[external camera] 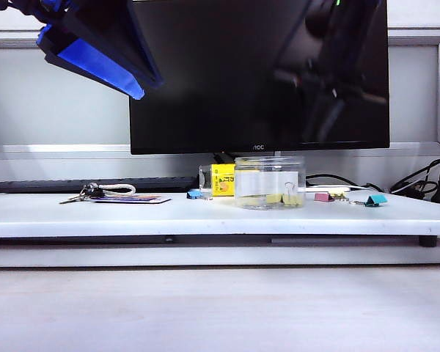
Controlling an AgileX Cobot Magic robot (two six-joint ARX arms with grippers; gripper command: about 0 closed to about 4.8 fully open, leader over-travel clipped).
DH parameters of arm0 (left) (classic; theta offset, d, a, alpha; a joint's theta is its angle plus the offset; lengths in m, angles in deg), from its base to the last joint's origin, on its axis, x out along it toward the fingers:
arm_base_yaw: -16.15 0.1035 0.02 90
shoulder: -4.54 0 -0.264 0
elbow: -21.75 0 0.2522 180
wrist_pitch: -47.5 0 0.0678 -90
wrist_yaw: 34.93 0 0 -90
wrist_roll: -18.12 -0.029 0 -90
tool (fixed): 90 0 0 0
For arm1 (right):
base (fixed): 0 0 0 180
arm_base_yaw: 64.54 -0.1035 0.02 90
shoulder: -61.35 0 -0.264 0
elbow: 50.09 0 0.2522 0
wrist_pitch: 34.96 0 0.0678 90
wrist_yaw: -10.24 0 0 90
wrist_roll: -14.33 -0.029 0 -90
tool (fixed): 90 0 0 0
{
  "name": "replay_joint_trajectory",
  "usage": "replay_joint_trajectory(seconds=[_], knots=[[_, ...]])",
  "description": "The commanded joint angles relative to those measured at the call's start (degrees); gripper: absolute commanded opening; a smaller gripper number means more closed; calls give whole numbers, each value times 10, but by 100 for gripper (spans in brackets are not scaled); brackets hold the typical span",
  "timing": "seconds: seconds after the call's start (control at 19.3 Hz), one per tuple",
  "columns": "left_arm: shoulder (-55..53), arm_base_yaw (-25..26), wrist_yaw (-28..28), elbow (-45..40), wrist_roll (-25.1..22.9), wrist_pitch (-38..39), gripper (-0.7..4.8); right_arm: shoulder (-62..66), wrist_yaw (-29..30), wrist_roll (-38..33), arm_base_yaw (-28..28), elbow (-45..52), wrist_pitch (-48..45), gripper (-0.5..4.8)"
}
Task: Take the clips out of the round transparent plastic box and place them on the table.
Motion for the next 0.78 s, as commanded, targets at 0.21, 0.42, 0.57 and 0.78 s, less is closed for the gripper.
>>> replay_joint_trajectory(seconds=[0.21,0.42,0.57,0.78], knots=[[1,0,3,2,3,-23,214,9,-76,-34,-99,-2,-1,126],[1,0,4,2,17,-19,214,36,-122,-137,-114,-2,32,126],[1,0,6,2,20,-11,214,36,-128,-181,-117,-2,35,126],[1,0,7,2,25,-6,214,48,-141,-211,-139,-2,35,126]])
